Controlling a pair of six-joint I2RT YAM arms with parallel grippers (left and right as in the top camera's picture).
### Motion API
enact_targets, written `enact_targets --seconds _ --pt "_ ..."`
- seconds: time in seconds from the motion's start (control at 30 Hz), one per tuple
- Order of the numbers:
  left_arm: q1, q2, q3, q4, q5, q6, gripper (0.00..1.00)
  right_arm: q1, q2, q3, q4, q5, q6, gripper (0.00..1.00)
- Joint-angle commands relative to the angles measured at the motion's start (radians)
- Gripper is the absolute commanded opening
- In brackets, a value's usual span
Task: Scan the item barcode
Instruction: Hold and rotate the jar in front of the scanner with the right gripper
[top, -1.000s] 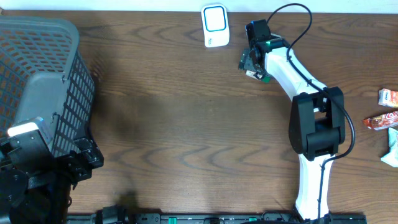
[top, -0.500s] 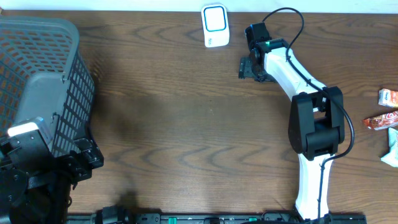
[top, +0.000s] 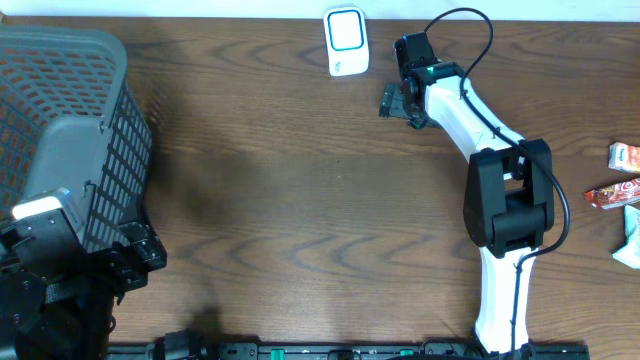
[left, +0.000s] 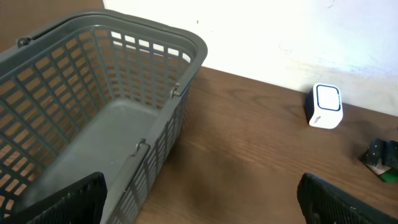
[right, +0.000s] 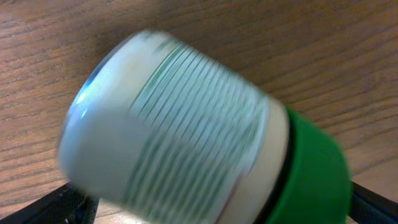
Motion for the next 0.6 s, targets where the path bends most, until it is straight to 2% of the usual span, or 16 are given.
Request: enact_targets --seconds 0.0,0.17,0.33,0.43,0.57 --pt "-0.003 -0.002 -0.001 0.000 0.010 -0.009 0.98 -0.005 -0.003 0.000 -0.025 0.005 0.011 0.99" --pt "-0.003 -0.002 -0.001 0.000 0.010 -0.009 0.98 -0.005 -0.031 0.000 -0.074 0.002 0.028 0.99" --pt "-0.003 -0.002 -0.001 0.000 0.010 -0.009 0.98 -0.006 -0.032 0.000 -0.033 0.003 0.061 0.99" --pt "-0.003 -0.002 -0.001 0.000 0.010 -0.009 0.98 -0.006 -0.032 0.002 -0.010 0.035 0.008 0.99" --pt "-0.003 -0.002 -0.001 0.000 0.010 -0.009 0.98 -0.015 -0.049 0.033 -0.093 0.050 -0.099 0.99"
